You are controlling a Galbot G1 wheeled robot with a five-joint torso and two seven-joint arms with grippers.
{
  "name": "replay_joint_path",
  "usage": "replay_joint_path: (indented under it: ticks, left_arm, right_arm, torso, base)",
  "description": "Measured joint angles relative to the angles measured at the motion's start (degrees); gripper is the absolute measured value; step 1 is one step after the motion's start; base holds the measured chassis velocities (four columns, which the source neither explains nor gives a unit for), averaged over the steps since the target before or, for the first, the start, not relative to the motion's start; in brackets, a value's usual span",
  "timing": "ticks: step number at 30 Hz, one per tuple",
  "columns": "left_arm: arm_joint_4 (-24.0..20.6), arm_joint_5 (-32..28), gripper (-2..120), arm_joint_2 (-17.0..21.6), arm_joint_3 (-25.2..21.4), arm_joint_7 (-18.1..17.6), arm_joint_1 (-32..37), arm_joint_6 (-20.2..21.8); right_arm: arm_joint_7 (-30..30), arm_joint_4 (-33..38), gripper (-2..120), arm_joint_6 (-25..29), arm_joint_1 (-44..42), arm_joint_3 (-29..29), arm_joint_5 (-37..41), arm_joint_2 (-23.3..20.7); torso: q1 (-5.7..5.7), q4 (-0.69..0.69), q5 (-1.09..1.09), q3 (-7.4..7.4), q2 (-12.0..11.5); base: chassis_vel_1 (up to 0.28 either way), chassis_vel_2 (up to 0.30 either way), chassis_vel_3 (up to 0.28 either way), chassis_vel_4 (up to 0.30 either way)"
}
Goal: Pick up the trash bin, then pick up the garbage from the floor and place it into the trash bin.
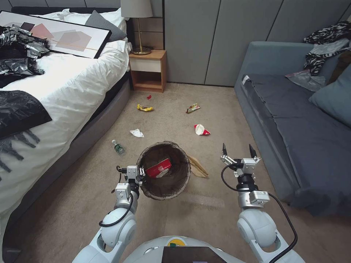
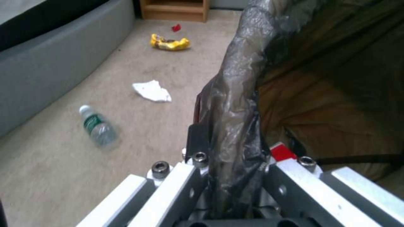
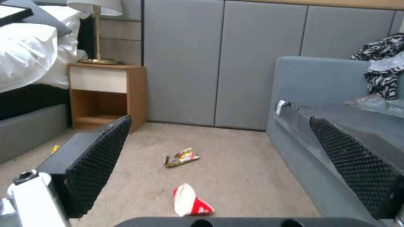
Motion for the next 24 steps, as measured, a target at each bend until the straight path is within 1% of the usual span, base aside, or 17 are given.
replay_joint_path:
  ticks: [3,6,10,11,13,14,15,17,18,20,21,22,23,24]
  left_arm:
    - [0.1,0.0,2,0.0,0.0,0.0,-0.1,0.0]
    - [0.3,-0.1,2,0.0,0.0,0.0,-0.2,0.0]
    - [0.4,-0.3,2,0.0,0.1,0.0,-0.4,0.0]
    - [0.4,-0.3,2,0.0,0.1,0.0,-0.4,0.0]
    - [0.4,-0.3,2,0.0,0.1,0.1,-0.4,0.0]
    - [0.4,-0.3,2,0.1,0.1,0.1,-0.4,0.0]
    - [0.4,-0.3,2,0.1,0.1,0.0,-0.4,-0.1]
    - [0.4,-0.3,2,0.1,0.1,0.0,-0.4,-0.1]
    - [0.4,-0.3,2,0.1,0.1,0.0,-0.3,-0.1]
    - [0.3,-0.3,2,0.1,0.1,0.0,-0.3,-0.1]
    - [0.2,-0.3,2,0.1,0.1,0.0,-0.2,-0.1]
    - [0.1,-0.3,2,0.1,0.1,0.0,-0.2,-0.2]
    - [0.1,-0.3,2,0.1,0.1,0.0,-0.1,-0.2]
    - [0.1,-0.3,2,0.1,0.1,0.0,-0.1,-0.2]
  right_arm:
    - [0.1,-0.1,100,0.0,0.2,0.0,0.0,0.0]
    - [0.1,-0.2,100,0.0,0.3,0.0,0.1,0.0]
    - [0.1,-0.3,100,0.0,0.4,-0.1,0.2,-0.2]
    - [0.1,-0.3,100,0.0,0.4,-0.1,0.2,-0.3]
    - [0.1,-0.3,100,0.0,0.4,-0.1,0.2,-0.3]
    - [0.1,-0.3,100,0.0,0.5,-0.1,0.2,-0.2]
    - [0.1,-0.3,100,-0.1,0.5,-0.2,0.2,-0.1]
    - [0.1,-0.4,100,-0.1,0.5,-0.3,0.1,0.0]
    - [0.1,-0.4,100,-0.1,0.5,-0.3,0.0,0.0]
    - [0.2,-0.4,100,-0.1,0.5,-0.3,0.0,0.1]
    - [0.4,-0.4,100,0.0,0.5,-0.4,-0.1,0.1]
    - [0.5,-0.5,100,0.2,0.5,-0.4,-0.3,0.1]
    - [0.5,-0.5,100,0.2,0.5,-0.3,-0.4,0.0]
    - [0.5,-0.5,100,0.2,0.5,-0.3,-0.4,0.0]
  torso:
    - [0.0,-0.01,-0.02,0.0,0.0]
    - [0.0,0.01,0.02,0.0,0.0]
    - [0.01,0.01,0.0,0.01,0.0]
    - [0.01,-0.01,-0.03,0.0,0.0]
    - [0.01,-0.02,-0.01,0.01,0.0]
    - [0.01,-0.01,0.02,0.0,0.0]
    - [0.01,0.02,0.0,0.01,0.0]
    - [0.01,0.03,0.02,0.01,0.0]
    - [0.0,0.01,-0.01,0.0,0.0]
    - [0.01,-0.02,-0.04,0.01,0.0]
    - [0.01,0.0,0.03,0.0,0.0]
    - [0.01,0.03,0.01,0.02,0.0]
    - [0.03,0.0,-0.02,0.02,0.0]
    - [0.03,0.0,-0.02,0.02,0.0]
  base:
    - [-0.23,0.222,0.217,-0.233]
    - [-0.258,0.257,0.235,-0.268]
    - [-0.294,0.294,0.314,-0.288]
    - [-0.355,0.334,0.325,-0.353]
    - [-0.355,0.334,0.334,-0.353]
    - [-0.349,0.35,0.343,-0.316]
    - [-0.329,0.299,0.326,-0.316]
    - [-0.329,0.299,0.301,-0.29]
    - [-0.246,0.243,0.275,-0.198]
    - [-0.246,0.162,0.156,-0.198]
    - [-0.128,0.162,0.062,-0.094]
    - [-0.026,0.091,0.062,-0.094]
    - [0.0,0.0,0.0,0.0]
    - [0.0,0.0,0.0,0.0]
